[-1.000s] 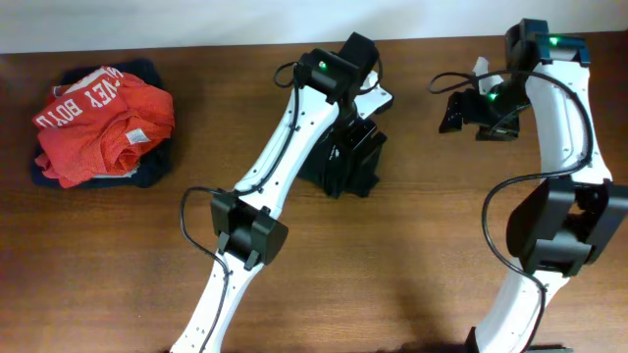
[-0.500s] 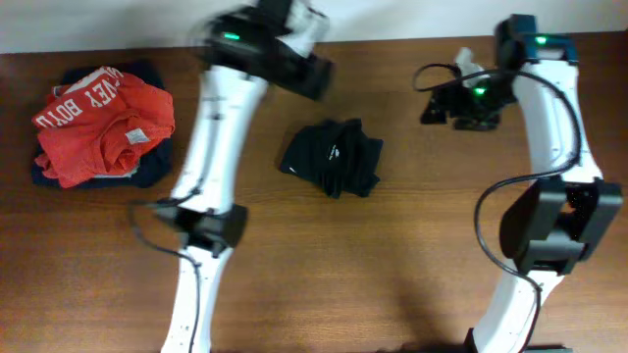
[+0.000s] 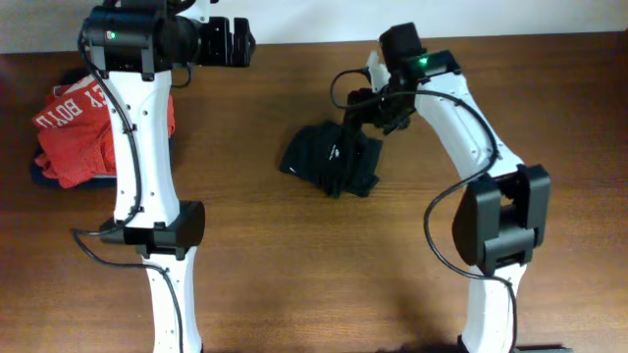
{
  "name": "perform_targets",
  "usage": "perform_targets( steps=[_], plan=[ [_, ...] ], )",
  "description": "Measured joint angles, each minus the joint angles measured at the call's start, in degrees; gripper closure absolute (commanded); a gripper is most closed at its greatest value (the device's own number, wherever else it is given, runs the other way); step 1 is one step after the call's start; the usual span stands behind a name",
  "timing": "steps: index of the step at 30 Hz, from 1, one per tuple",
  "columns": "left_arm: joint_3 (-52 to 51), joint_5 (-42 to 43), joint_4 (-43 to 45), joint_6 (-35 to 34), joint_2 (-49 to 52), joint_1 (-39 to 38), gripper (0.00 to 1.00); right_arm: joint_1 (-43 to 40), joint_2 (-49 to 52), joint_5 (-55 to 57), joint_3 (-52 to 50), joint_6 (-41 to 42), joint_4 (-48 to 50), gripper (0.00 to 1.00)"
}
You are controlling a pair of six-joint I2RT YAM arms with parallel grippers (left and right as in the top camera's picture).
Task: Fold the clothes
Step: 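Release the bundled shirt and press it down with the right gripper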
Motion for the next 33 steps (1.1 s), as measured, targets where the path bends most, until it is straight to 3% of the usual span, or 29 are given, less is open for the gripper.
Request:
perform_targets(
  steps=[6, 19, 33],
  plan=[
    [0.0, 0.1, 0.0, 0.0, 0.0, 0.0, 0.01, 0.0, 1.9, 1.7, -0.4, 1.3, 0.7, 0.42],
    [0.0, 0.3, 0.0, 0.0, 0.0, 0.0, 0.01, 0.0, 1.9, 3.0, -2.3, 1.6, 1.9, 0.95],
    [-0.1, 0.3, -0.6, 0.0, 0.0, 0.0, 0.01, -3.5, 1.9, 3.5, -2.3, 0.9, 2.2, 0.96]
  ],
)
